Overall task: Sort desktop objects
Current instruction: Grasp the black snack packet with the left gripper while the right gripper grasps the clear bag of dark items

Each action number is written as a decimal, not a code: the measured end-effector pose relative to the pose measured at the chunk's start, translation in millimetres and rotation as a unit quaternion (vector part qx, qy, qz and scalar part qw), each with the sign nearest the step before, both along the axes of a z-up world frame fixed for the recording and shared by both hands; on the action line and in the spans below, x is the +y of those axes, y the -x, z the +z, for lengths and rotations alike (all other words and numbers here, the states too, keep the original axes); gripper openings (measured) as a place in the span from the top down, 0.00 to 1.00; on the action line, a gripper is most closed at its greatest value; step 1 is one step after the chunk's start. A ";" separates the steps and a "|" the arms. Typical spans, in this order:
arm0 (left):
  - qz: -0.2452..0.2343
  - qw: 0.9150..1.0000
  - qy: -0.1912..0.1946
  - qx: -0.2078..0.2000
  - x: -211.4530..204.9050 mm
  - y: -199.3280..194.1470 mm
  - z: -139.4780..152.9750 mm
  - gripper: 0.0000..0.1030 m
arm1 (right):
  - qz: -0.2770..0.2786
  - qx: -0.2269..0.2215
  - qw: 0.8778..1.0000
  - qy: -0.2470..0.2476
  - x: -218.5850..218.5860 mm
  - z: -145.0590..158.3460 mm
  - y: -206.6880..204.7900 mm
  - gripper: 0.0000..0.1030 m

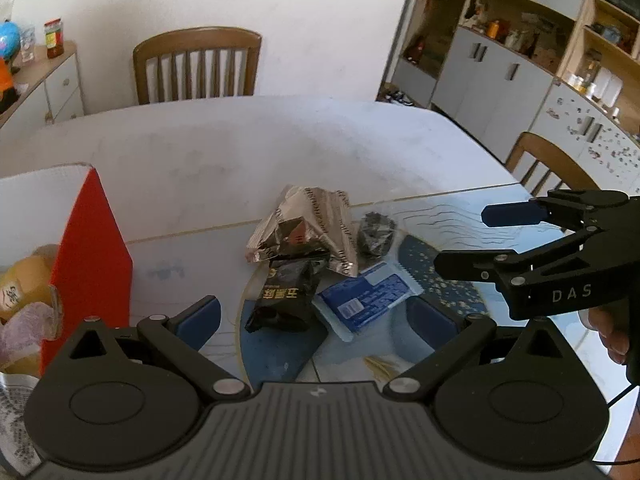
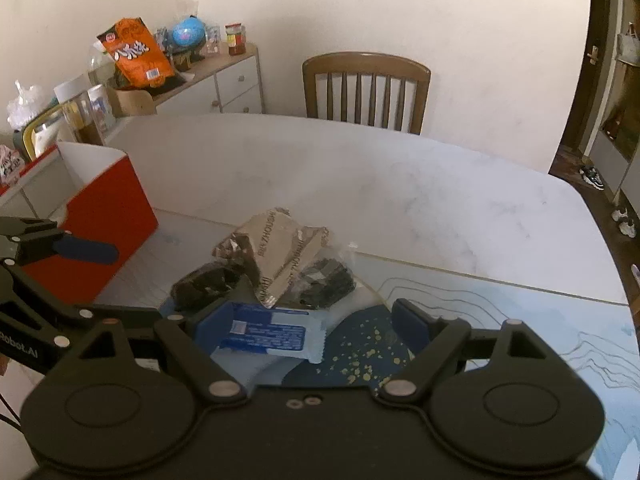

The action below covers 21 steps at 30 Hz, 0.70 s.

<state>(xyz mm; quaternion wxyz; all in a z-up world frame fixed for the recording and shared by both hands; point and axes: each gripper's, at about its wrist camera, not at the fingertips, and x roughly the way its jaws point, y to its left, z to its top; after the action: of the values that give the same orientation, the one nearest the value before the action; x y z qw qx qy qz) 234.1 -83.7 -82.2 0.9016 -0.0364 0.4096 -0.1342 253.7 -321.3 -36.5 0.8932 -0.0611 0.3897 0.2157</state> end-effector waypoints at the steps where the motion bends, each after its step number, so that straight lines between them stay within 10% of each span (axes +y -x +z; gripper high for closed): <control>1: 0.003 1.000 0.001 0.002 -0.3 -2.6 -2.5 0.00 | 0.001 0.002 1.000 0.002 -0.2 -3.1 -3.4 0.16; 21: 0.028 0.999 -0.004 0.041 -0.1 -46.2 -41.4 0.00 | 0.025 0.031 0.999 0.011 3.5 -50.0 -51.9 0.17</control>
<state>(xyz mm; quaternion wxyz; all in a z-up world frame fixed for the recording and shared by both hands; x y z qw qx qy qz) 280.4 -83.8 -123.6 0.8877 -0.0497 0.4454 -0.1058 305.6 -317.8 -86.5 0.8743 -0.0740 0.4179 0.2355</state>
